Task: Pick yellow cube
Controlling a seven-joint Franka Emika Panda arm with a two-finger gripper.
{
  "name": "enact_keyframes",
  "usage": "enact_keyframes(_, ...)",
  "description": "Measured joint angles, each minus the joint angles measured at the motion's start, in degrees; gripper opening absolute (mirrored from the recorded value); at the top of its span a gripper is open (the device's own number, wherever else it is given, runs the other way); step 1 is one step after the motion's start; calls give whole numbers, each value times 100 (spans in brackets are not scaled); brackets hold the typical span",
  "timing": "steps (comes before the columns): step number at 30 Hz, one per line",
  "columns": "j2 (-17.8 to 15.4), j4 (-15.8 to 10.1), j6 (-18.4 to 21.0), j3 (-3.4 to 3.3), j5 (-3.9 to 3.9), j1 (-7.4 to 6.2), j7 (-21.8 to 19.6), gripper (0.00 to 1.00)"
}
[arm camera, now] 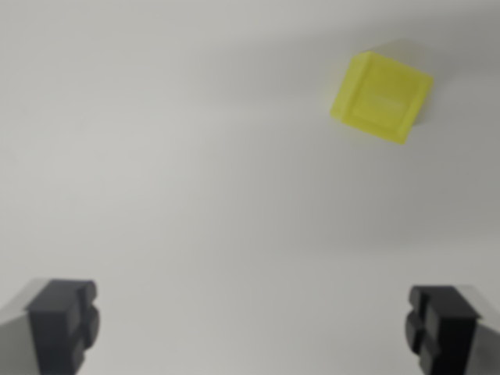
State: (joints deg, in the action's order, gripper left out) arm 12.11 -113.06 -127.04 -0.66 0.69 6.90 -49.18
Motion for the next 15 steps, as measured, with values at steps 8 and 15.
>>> enact_keyframes(8, 147, -1, -136, 0, 0, 57, -76, 100)
enact_keyframes(15, 280, 5, -251, 0, 0, 106, -143, 100)
